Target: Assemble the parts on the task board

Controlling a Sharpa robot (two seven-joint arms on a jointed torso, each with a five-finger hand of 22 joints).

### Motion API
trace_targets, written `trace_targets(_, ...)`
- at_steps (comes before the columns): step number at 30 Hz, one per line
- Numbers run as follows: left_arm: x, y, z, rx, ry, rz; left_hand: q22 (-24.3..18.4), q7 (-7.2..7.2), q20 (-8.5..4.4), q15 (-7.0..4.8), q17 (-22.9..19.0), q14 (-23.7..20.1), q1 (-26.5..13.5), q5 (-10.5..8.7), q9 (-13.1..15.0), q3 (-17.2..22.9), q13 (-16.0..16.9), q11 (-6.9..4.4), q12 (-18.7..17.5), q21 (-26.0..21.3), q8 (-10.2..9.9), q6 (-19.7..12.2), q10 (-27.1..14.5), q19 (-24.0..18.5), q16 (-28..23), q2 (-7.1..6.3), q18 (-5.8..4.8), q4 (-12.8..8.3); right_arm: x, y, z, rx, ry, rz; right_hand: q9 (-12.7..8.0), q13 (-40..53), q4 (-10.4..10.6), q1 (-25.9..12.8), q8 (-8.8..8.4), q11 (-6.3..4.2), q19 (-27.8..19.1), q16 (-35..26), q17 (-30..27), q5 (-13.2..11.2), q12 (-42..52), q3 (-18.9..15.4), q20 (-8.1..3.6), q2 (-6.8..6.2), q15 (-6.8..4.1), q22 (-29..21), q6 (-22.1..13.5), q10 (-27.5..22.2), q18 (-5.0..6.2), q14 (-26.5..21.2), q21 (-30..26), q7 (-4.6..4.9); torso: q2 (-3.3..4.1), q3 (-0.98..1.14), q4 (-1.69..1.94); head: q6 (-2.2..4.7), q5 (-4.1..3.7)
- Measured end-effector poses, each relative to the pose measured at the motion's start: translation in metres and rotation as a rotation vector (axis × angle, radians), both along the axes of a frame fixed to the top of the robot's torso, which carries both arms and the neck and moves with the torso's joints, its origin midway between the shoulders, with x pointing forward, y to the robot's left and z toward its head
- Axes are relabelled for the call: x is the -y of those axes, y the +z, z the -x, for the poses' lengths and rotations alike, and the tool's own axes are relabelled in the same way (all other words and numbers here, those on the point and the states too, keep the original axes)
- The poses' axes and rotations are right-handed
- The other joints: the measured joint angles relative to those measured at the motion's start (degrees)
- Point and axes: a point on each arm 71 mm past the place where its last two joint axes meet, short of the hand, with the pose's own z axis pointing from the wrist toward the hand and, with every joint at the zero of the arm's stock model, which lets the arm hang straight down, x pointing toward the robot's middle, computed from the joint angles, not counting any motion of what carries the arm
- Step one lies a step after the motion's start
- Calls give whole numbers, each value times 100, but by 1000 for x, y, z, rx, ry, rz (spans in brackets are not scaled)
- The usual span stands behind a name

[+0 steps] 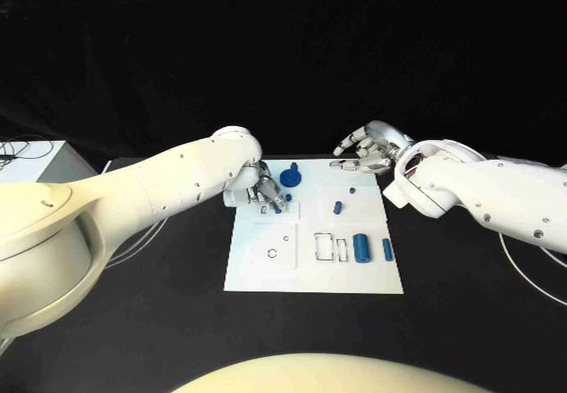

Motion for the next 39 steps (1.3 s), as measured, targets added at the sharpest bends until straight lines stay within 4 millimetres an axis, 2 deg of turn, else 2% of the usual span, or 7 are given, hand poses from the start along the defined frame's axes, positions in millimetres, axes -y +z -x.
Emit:
trace_targets(10,-8,2,3,23,-8,-7,0,16,0,0,0,0,-16,-127,59,-651,0,0,0,0,0,-1,0,0,0,-27,0,393,2,-1,0,-1,-5,0,0,-1,0,0,0,0,0,0,0,0,-17,0,0,0,0,-1,-33,0,0,0,-32,-4,-4,-8,14,29,1)
trace_targets(17,-8,6,6,42,-16,0,0,16,0,0,0,0,115,-735,99,-1166,1,0,0,0,-24,-1,0,0,0,105,0,568,3,-4,1,-4,-7,0,5,-1,0,0,0,0,0,0,0,0,-17,0,0,0,0,-1,-33,0,0,0,-54,-3,-4,-11,11,55,24)
trace_targets(24,-7,19,8,71,-18,43,0,15,0,0,0,0,139,-821,103,-1253,-45,33,0,-27,-45,-1,-34,0,0,174,0,561,4,-6,1,-6,-9,0,5,-2,0,0,0,0,0,0,0,0,-43,0,0,0,0,-2,-33,0,0,0,-54,-3,1,-9,2,89,46)
trace_targets(29,-13,35,7,102,1,100,-489,263,91,135,0,-4,633,-766,-82,-1353,-700,214,-479,-487,-490,-417,-684,-494,-56,386,6,569,7,-7,1,-6,-15,0,5,-2,0,0,0,0,0,0,0,0,-56,0,0,0,0,-2,-33,0,0,0,-74,-3,3,-8,4,125,44)
trace_targets(32,-24,44,5,122,33,136,-1193,507,264,337,0,-3,928,-737,-543,-1182,-1572,435,-1110,-933,-1019,-701,-1493,-925,-297,454,166,563,10,-7,1,-3,-21,0,14,-2,8,0,0,0,0,0,0,0,-133,8,0,0,0,-2,-54,0,50,0,-162,17,2,-4,7,153,40)
trace_targets(35,-37,51,0,142,74,165,-1336,590,319,382,0,-10,1011,-737,-800,-1027,-1783,515,-1220,-1041,-1235,-783,-1662,-997,-317,457,222,572,14,-6,0,4,-28,-1,31,-3,-8,0,0,0,0,0,0,0,-294,41,0,0,0,-3,-86,0,89,0,-348,8,2,-1,7,181,35)
trace_targets(39,-54,55,-7,165,130,186,-1210,618,394,422,0,-10,1011,-737,-1012,-979,-1803,551,-1198,-981,-1380,-812,-1662,-921,-317,457,222,577,18,-5,-1,19,-39,-12,106,2,7,0,45,6,-289,-344,0,33,-1255,138,-37,0,1,-343,-161,-326,413,-1,-1697,2,7,3,0,224,28)
